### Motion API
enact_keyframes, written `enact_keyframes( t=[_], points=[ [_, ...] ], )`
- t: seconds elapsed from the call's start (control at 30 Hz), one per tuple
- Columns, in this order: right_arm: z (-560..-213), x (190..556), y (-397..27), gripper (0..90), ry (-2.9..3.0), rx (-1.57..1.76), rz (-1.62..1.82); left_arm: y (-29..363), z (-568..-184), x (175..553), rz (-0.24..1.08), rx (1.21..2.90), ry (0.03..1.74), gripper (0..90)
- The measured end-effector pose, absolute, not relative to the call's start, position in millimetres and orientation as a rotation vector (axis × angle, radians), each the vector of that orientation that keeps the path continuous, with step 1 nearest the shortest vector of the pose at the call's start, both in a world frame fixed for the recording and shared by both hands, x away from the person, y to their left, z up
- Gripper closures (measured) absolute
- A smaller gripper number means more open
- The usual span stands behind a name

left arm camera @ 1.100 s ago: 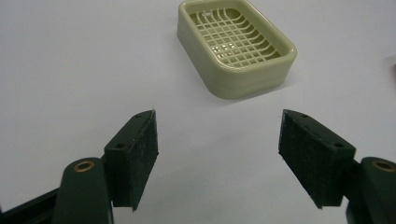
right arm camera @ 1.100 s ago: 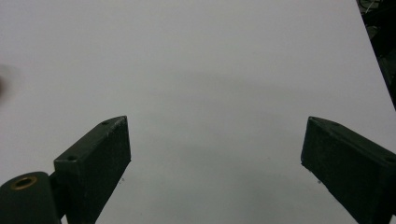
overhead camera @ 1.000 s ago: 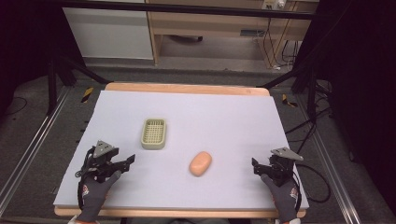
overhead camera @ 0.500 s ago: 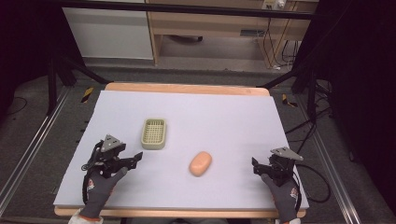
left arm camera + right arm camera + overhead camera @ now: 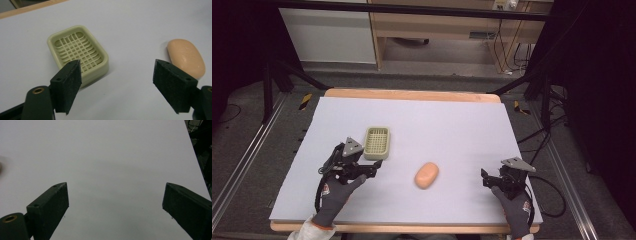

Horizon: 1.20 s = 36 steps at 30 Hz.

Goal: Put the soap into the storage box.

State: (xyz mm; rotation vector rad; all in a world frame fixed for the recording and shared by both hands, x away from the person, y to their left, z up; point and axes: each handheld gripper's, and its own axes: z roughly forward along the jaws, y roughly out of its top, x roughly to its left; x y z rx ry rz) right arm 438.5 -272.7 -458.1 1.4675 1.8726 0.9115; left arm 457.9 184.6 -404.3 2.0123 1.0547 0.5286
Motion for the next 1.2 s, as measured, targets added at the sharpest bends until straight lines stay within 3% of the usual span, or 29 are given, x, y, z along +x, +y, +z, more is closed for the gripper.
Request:
enact_keyframes(
  t=[1.2],
  points=[
    [-457, 439, -269, 7.2, 1.879, 1.453, 0.907, 82, -411, 469, 0.449, 2.203, 0.92, 18.9]
  ],
)
